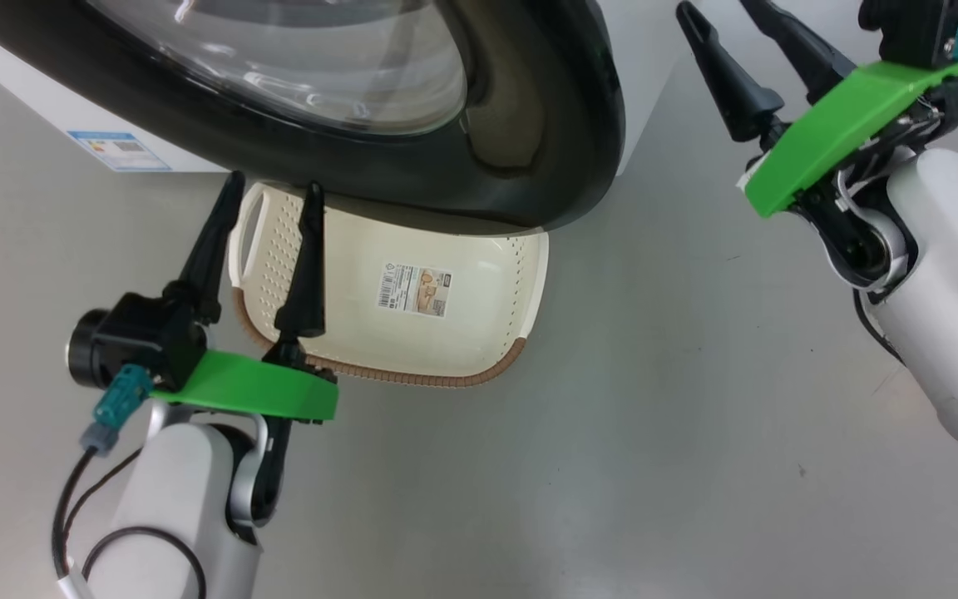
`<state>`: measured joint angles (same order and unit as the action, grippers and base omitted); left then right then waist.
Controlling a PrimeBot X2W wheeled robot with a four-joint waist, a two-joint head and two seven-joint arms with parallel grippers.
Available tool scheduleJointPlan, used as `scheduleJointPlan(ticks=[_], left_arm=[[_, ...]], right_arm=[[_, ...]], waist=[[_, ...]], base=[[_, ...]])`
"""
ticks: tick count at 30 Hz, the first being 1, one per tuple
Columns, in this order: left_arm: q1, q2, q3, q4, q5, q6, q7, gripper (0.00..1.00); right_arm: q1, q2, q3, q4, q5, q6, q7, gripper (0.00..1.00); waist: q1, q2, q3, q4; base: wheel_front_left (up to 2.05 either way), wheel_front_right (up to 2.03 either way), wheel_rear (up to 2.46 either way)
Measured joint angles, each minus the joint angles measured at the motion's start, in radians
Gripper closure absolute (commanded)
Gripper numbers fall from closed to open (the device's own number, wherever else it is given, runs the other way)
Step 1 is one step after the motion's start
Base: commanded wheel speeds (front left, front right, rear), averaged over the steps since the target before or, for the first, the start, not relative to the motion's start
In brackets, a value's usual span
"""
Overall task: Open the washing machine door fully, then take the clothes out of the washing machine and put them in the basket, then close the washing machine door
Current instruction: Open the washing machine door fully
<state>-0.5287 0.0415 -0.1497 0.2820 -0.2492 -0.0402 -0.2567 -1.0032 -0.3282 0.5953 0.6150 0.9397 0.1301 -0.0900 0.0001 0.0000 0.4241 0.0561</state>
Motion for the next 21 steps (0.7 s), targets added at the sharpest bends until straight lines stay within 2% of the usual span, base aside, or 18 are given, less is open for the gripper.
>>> scheduleJointPlan(ticks=[6, 11, 17, 21], left_arm=[[0.02, 0.0, 0.017, -0.011, -0.007, 0.012, 0.0, 0.0], [0.023, 0.0, 0.017, -0.015, -0.006, 0.014, 0.0, 0.0], [0.038, 0.0, 0.016, -0.025, 0.002, 0.013, 0.0, 0.0], [0.038, 0.0, 0.017, -0.035, 0.003, 0.013, 0.0, 0.0]], right_arm=[[0.002, -0.008, -0.005, 0.067, -0.191, 0.0, -0.141, 0.0], [0.056, 0.02, -0.114, 0.07, -0.343, 0.0, -0.165, 0.0], [0.21, 0.098, -0.335, -0.098, -0.559, 0.0, -0.166, 0.0], [0.336, 0.161, -0.424, -0.186, -0.655, 0.001, -0.165, 0.0]], waist=[[0.0, 0.0, -0.01, -0.007], [0.0, 0.0, -0.02, -0.011], [0.0, 0.0, -0.02, -0.01], [0.0, 0.0, -0.021, -0.006]], base=[[0.0, 0.0, 0.0], [0.0, 0.0, 0.0], [0.0, 0.0, 0.0], [0.0, 0.0, 0.0]])
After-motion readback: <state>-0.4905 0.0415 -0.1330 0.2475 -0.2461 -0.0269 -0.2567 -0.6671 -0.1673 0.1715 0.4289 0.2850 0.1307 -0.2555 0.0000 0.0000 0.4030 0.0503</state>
